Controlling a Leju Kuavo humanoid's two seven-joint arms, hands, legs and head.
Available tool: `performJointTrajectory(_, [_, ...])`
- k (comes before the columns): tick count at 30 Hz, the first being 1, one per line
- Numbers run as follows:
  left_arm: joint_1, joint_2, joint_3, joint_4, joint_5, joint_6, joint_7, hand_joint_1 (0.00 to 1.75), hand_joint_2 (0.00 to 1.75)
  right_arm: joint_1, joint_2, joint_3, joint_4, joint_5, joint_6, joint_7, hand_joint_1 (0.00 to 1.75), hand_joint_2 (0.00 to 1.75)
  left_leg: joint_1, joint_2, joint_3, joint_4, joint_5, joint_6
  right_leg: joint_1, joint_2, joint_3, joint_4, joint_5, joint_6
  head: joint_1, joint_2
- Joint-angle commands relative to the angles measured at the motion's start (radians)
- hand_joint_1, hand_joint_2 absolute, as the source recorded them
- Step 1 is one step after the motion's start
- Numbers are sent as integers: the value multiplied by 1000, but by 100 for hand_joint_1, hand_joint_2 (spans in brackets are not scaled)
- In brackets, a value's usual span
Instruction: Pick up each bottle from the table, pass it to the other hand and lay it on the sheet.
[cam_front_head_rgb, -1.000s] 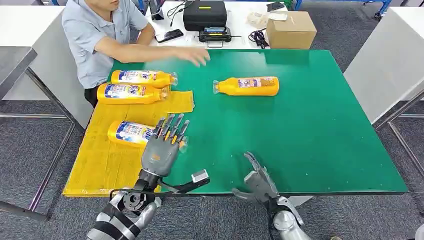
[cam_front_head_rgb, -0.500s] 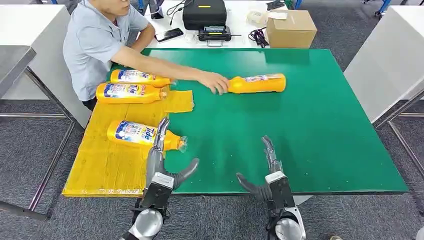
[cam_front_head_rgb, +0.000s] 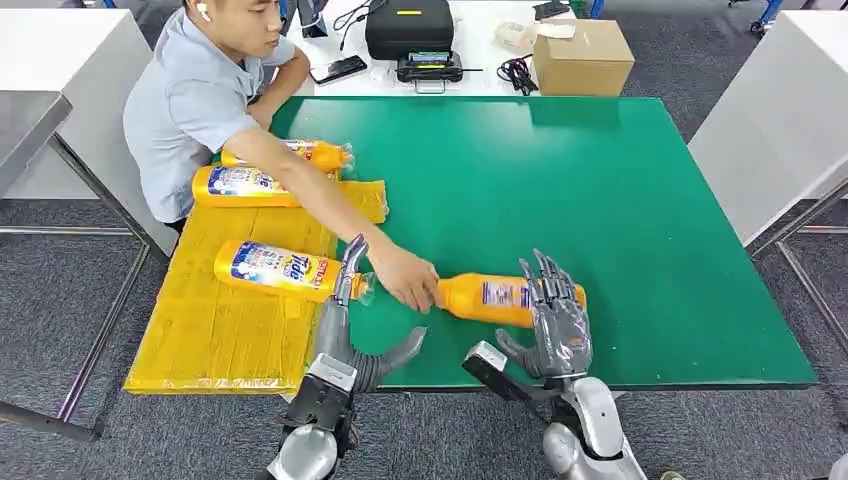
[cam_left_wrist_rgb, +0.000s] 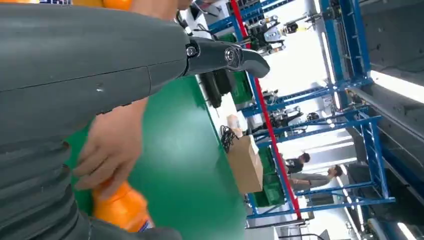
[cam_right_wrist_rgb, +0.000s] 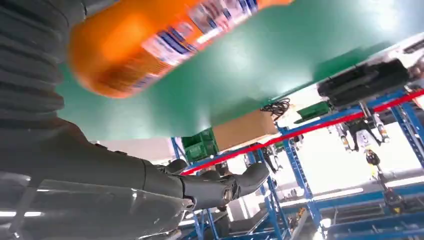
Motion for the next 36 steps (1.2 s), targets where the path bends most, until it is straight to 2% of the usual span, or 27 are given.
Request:
performJointTrajectory(1, [-33,36,-43,44,3,5,11,0,175,-85,-40,50,174,8,16,26,0,175,1,2,4,-1,-1,-2,1,1,4,-2,-1,-2,0,0])
performJointTrajectory(6, [-35,38,-48,40,4,-2,18,0,175,-130,-58,42,225,5,59,53,0,175,1,2,2,-1,-1,-1,1,1,2,-1,0,-1,0,0])
performJointTrajectory(7, [-39,40,-57,41,10,-19,30,0,175,-161,-76,51,265,34,86,85,0,175,1,2,3,-1,-1,-2,1,2,3,-1,0,-2,0,0])
performJointTrajectory(10, [-50,41,-68,50,6,-32,57,0,175,-229,-100,55,347,46,115,90,0,175,1,2,2,-1,0,-1,1,1,3,-1,0,-2,0,0])
performJointTrajectory(14, [-51,42,-67,53,6,-39,75,0,175,-270,-116,54,382,54,132,91,0,175,1,2,3,-1,-1,-2,1,2,3,-1,0,-2,0,0])
performJointTrajectory(21, [-41,45,-67,57,-15,-50,105,0,175,-261,-148,64,326,107,166,159,0,175,1,2,4,0,-2,-2,1,1,4,-1,-1,-2,0,0])
performJointTrajectory(29, [-32,50,-73,48,-18,-68,121,0,175,-243,-162,61,313,111,183,162,0,175,1,1,4,0,-1,-2,1,1,4,-1,-1,-2,0,0])
performJointTrajectory(31, [-18,55,-72,41,-26,-89,143,0,175,-184,-197,59,264,120,204,160,0,175,0,0,3,-1,-1,-1,0,-1,3,-1,0,-1,0,0])
performJointTrajectory(36, [-11,57,-68,32,-38,-92,153,0,175,-152,-208,66,202,125,219,162,0,175,1,1,4,0,-2,-2,1,0,4,-1,-1,-2,0,0])
